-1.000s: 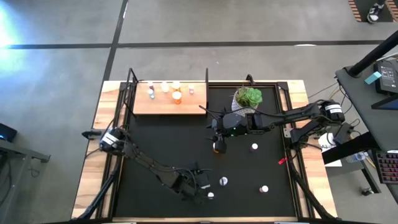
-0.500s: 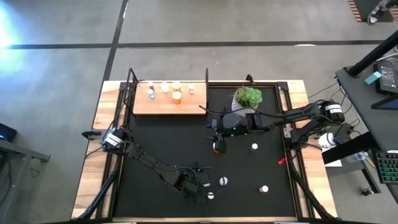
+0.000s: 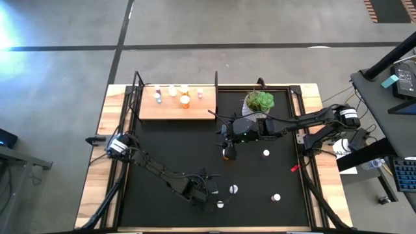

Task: Pick and place medicine bottles onto shelf by color
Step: Put the bottom left white pill bottle on the shelf aligned with the other white pill bottle

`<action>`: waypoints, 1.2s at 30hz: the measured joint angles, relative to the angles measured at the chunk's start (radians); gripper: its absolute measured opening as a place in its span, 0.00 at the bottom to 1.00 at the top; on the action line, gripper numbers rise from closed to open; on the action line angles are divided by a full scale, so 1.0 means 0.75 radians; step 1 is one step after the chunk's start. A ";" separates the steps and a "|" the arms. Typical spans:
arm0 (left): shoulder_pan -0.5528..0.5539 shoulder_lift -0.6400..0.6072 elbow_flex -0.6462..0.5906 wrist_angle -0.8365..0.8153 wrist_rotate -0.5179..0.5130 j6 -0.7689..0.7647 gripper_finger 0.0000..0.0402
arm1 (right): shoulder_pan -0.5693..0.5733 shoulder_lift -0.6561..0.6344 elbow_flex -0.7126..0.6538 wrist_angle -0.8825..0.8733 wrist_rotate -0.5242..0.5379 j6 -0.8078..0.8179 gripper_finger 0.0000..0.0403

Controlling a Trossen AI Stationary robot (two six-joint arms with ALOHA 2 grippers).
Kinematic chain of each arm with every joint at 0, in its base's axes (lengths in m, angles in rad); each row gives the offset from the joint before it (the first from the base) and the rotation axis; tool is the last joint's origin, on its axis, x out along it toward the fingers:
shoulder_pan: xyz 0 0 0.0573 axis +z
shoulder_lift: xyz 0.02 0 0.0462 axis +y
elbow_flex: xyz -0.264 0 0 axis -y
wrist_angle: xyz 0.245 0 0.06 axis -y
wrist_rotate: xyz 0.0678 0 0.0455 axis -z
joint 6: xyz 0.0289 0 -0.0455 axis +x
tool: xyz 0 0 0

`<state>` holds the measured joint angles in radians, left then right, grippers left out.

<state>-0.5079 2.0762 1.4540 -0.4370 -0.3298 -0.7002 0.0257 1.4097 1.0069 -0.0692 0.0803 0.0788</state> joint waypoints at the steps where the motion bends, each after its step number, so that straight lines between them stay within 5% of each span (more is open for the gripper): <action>1: 0.000 0.000 0.000 0.000 0.000 0.004 0.31 | 0.000 0.000 0.000 0.000 0.000 0.000 0.57; 8: -0.014 -0.001 0.000 -0.007 -0.064 0.045 0.33 | 0.000 0.000 0.000 0.000 0.000 0.000 0.57; 15: -0.081 -0.066 -0.006 -0.119 -0.377 0.030 0.33 | 0.000 0.000 0.000 0.001 0.000 0.000 0.57; 22: -0.108 -0.119 -0.150 -0.170 -0.606 -0.215 0.33 | 0.000 0.000 0.000 0.000 0.000 0.000 0.57; 36: -0.128 -0.181 -0.585 0.699 -1.134 -0.224 0.36 | 0.000 0.000 0.000 0.000 0.000 0.000 0.57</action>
<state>-0.6041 1.9403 1.0149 0.0874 -1.1801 -0.8684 0.0257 1.4097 1.0069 -0.0693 0.0803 0.0784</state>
